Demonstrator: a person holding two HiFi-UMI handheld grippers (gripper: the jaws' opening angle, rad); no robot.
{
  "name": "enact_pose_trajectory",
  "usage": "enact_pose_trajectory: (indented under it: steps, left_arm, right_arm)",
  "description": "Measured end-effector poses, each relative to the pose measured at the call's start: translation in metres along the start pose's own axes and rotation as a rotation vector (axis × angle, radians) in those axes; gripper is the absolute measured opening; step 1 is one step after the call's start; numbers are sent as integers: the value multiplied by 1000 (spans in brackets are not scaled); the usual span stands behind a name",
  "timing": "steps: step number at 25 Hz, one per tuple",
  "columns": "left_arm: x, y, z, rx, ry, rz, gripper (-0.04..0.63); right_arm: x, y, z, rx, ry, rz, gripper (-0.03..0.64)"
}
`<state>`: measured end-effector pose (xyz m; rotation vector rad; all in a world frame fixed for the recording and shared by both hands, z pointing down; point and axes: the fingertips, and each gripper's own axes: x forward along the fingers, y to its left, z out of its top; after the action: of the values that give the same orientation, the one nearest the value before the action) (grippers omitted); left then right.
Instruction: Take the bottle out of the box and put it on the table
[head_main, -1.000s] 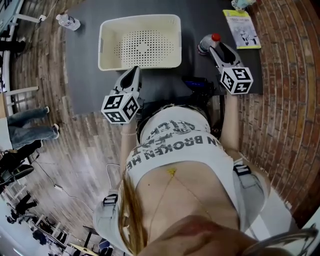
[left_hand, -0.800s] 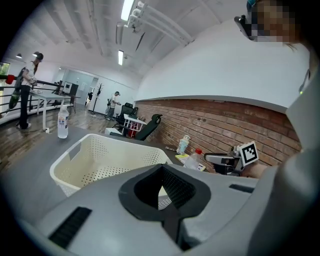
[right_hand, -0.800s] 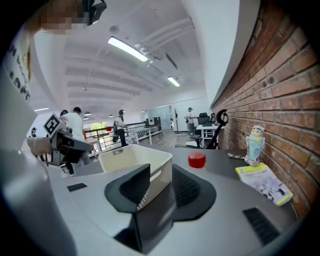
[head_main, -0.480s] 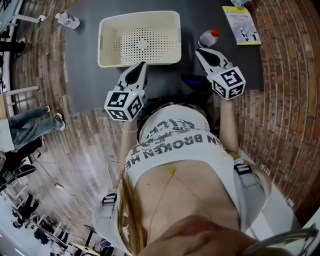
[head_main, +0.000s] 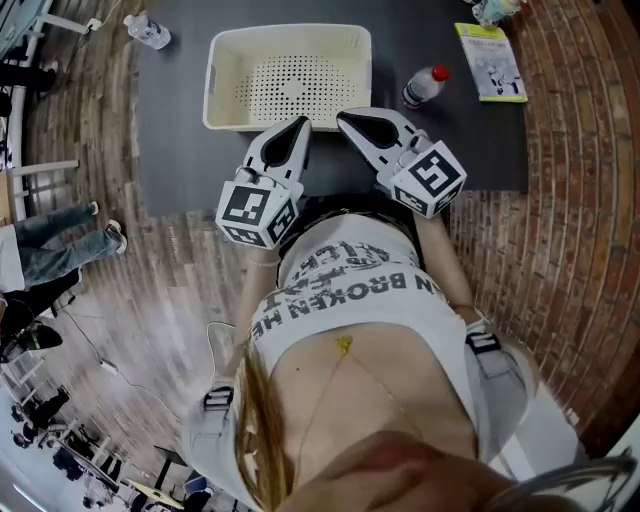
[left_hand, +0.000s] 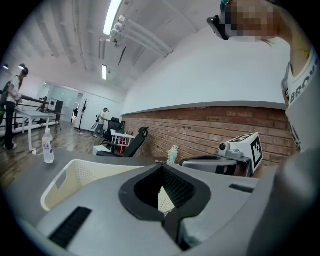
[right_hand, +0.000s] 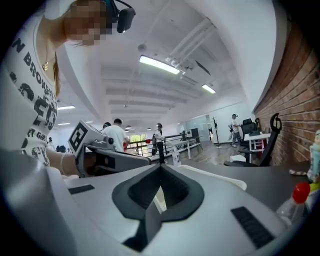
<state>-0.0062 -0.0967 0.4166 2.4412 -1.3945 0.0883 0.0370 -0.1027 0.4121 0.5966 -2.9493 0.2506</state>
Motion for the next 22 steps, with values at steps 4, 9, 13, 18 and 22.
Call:
enact_pose_trajectory:
  steps: [4, 9, 13, 18, 22]
  left_arm:
    - [-5, -5, 23, 64, -42, 7, 0]
    - [-11, -9, 40, 127, -81, 24, 0]
    - [-16, -9, 45, 143, -99, 35, 0]
    - [-19, -9, 42, 149, -99, 47, 0]
    - [-20, -8, 41, 143, -102, 55, 0]
  right_arm:
    - [11, 13, 23, -42, -58, 25, 9]
    - [16, 18, 41, -54, -106, 24, 8]
    - [18, 19, 46, -75, -101, 9, 9]
    - [20, 24, 49, -81, -113, 22, 9]
    - [20, 27, 45, -81, -87, 43, 9]
